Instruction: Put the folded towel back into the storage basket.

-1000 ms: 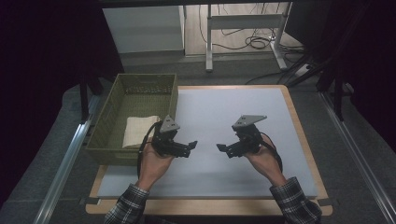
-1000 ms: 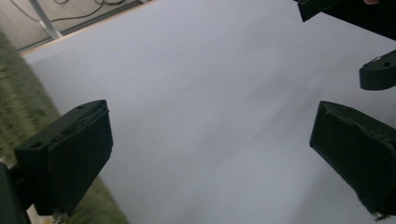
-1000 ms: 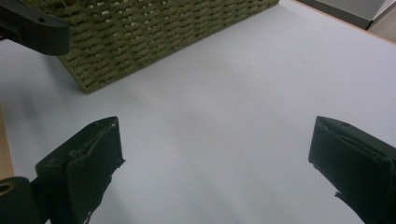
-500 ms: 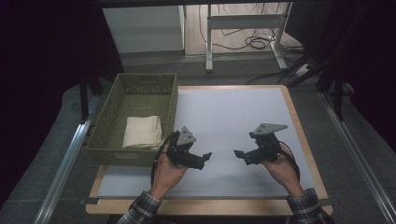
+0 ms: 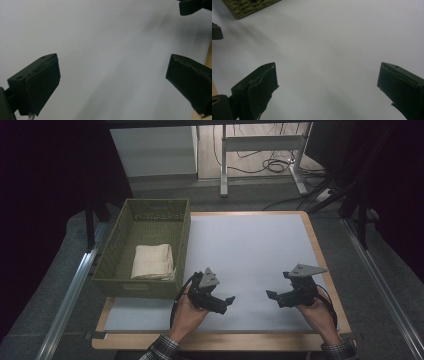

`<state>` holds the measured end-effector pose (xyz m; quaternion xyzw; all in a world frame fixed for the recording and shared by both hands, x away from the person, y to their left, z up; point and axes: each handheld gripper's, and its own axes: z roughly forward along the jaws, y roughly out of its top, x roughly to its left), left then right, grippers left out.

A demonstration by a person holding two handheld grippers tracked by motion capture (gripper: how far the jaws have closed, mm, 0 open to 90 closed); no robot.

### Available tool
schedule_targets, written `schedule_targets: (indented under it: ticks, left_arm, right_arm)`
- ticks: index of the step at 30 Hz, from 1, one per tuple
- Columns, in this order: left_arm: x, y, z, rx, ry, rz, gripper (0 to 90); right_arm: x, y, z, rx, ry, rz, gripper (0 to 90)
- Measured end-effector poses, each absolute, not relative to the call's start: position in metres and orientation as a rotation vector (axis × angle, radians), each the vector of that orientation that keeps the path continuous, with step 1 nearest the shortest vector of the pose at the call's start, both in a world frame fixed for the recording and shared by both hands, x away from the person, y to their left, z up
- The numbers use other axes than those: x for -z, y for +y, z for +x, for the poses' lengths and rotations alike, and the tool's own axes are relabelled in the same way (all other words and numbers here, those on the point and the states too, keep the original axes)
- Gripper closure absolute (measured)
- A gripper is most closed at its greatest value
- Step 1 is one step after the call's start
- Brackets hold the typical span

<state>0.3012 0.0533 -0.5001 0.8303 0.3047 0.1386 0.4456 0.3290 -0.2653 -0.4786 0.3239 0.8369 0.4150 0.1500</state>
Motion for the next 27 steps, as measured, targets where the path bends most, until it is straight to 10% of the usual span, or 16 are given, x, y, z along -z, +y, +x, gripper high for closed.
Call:
schedule_targets:
  ticks: [27]
  left_arm:
    - [0.546, 0.055, 0.297, -0.294, 0.828, 2.243, 0.0]
  right_arm:
    - [0.532, -0.271, 0.315, -0.988, 2.475, 0.943, 2.8]
